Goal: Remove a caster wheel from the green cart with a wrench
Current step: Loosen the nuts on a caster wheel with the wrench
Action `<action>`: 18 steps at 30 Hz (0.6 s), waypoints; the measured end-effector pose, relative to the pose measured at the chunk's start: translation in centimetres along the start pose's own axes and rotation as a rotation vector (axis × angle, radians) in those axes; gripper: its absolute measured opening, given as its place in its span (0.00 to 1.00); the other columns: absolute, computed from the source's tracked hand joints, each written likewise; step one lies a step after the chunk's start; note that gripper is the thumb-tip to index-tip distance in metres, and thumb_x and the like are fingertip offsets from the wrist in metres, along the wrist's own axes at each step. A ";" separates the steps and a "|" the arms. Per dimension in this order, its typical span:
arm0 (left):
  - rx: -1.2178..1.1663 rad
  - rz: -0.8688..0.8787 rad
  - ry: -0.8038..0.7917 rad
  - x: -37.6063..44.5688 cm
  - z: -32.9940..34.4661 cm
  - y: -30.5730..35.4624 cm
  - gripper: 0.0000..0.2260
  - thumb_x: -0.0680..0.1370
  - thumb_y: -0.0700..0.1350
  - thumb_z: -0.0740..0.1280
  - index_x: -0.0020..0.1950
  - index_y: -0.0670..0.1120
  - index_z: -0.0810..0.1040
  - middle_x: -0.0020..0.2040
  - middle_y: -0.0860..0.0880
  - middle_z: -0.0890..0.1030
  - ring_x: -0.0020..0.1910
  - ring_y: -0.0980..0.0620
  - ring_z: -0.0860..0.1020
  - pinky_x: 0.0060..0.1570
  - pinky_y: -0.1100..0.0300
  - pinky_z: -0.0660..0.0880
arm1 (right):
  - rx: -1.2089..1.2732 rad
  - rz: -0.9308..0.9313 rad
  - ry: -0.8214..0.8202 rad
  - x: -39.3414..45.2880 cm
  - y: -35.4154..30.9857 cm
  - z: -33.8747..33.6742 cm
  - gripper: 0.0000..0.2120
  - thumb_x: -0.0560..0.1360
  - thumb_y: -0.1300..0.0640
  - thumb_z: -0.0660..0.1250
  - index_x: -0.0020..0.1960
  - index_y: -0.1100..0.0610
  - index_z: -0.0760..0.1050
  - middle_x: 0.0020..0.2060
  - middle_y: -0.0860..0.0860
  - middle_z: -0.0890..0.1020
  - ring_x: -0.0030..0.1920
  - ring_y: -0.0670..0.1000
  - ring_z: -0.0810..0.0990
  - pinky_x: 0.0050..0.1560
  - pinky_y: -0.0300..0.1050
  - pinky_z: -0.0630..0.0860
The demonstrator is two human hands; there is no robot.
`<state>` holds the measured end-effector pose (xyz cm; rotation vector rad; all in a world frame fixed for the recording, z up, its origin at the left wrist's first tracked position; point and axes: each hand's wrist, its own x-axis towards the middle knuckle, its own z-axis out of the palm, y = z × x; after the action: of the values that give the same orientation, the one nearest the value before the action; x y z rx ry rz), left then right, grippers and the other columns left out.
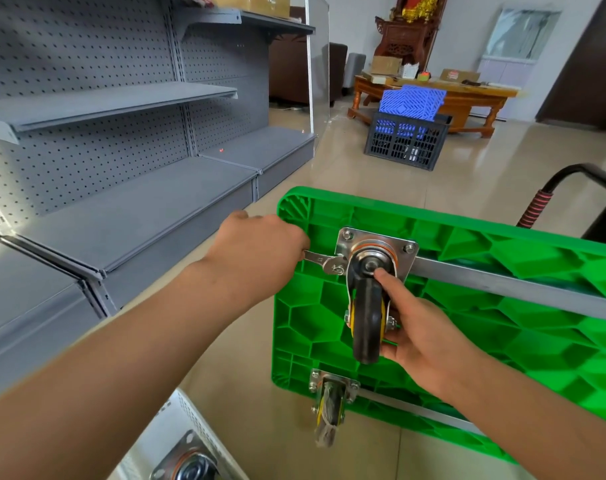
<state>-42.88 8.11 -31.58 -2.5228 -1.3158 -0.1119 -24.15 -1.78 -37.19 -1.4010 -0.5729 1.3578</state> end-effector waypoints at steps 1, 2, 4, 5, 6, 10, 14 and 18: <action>0.066 0.000 0.010 0.1 -0.3 0.1 0.07 0.81 0.42 0.61 0.49 0.53 0.76 0.42 0.52 0.76 0.48 0.46 0.80 0.48 0.54 0.61 | -0.002 -0.002 -0.002 0.0 0.0 0.0 0.23 0.67 0.44 0.72 0.54 0.59 0.82 0.41 0.56 0.86 0.43 0.54 0.86 0.60 0.59 0.79; 0.126 -0.006 0.009 0.3 -0.7 0.2 0.07 0.78 0.40 0.62 0.47 0.52 0.75 0.40 0.52 0.74 0.46 0.46 0.79 0.48 0.54 0.60 | -0.003 -0.004 -0.003 0.0 0.0 0.0 0.24 0.66 0.44 0.72 0.54 0.59 0.82 0.41 0.56 0.86 0.44 0.55 0.86 0.60 0.59 0.78; 0.186 -0.011 0.011 0.5 -1.4 0.3 0.09 0.76 0.37 0.63 0.46 0.52 0.76 0.38 0.52 0.73 0.42 0.46 0.76 0.49 0.54 0.60 | 0.000 -0.003 -0.004 0.0 0.0 -0.1 0.23 0.67 0.44 0.72 0.54 0.59 0.82 0.41 0.56 0.86 0.46 0.56 0.85 0.60 0.60 0.78; 0.187 -0.008 0.009 0.7 -1.5 0.3 0.09 0.76 0.37 0.64 0.46 0.52 0.76 0.39 0.52 0.74 0.41 0.46 0.75 0.49 0.54 0.60 | 0.000 -0.002 -0.003 0.0 0.0 -0.1 0.23 0.67 0.44 0.72 0.54 0.59 0.82 0.41 0.56 0.86 0.46 0.57 0.85 0.60 0.60 0.78; 0.176 -0.002 0.001 0.8 -1.4 0.3 0.09 0.76 0.37 0.64 0.47 0.52 0.77 0.40 0.52 0.76 0.42 0.47 0.76 0.49 0.54 0.61 | 0.001 -0.003 -0.001 0.0 0.1 -0.2 0.22 0.67 0.44 0.72 0.53 0.59 0.82 0.41 0.56 0.86 0.47 0.57 0.85 0.60 0.60 0.78; 0.098 0.035 0.001 0.8 0.0 0.3 0.08 0.80 0.41 0.63 0.50 0.54 0.77 0.46 0.51 0.80 0.48 0.46 0.80 0.46 0.55 0.64 | 0.009 -0.003 0.003 0.2 0.3 -0.2 0.21 0.67 0.44 0.72 0.52 0.59 0.82 0.41 0.57 0.86 0.46 0.57 0.85 0.59 0.59 0.79; -0.108 -0.010 -0.088 0.8 2.8 -0.1 0.06 0.84 0.49 0.60 0.53 0.54 0.77 0.45 0.49 0.76 0.50 0.41 0.80 0.41 0.55 0.70 | 0.011 -0.008 0.002 0.3 0.5 -0.2 0.21 0.69 0.44 0.72 0.52 0.59 0.82 0.43 0.58 0.86 0.44 0.56 0.86 0.54 0.56 0.79; -0.697 -0.079 -0.322 0.3 7.4 0.5 0.10 0.84 0.49 0.59 0.47 0.50 0.77 0.45 0.48 0.84 0.46 0.45 0.83 0.49 0.49 0.81 | 0.003 -0.014 0.004 0.4 0.5 -0.1 0.22 0.68 0.43 0.72 0.53 0.59 0.83 0.43 0.58 0.86 0.44 0.56 0.85 0.58 0.59 0.79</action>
<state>-42.83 10.25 -38.64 -3.1636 -1.7383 -0.2216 -24.18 -1.67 -37.83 -1.3950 -0.5761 1.3440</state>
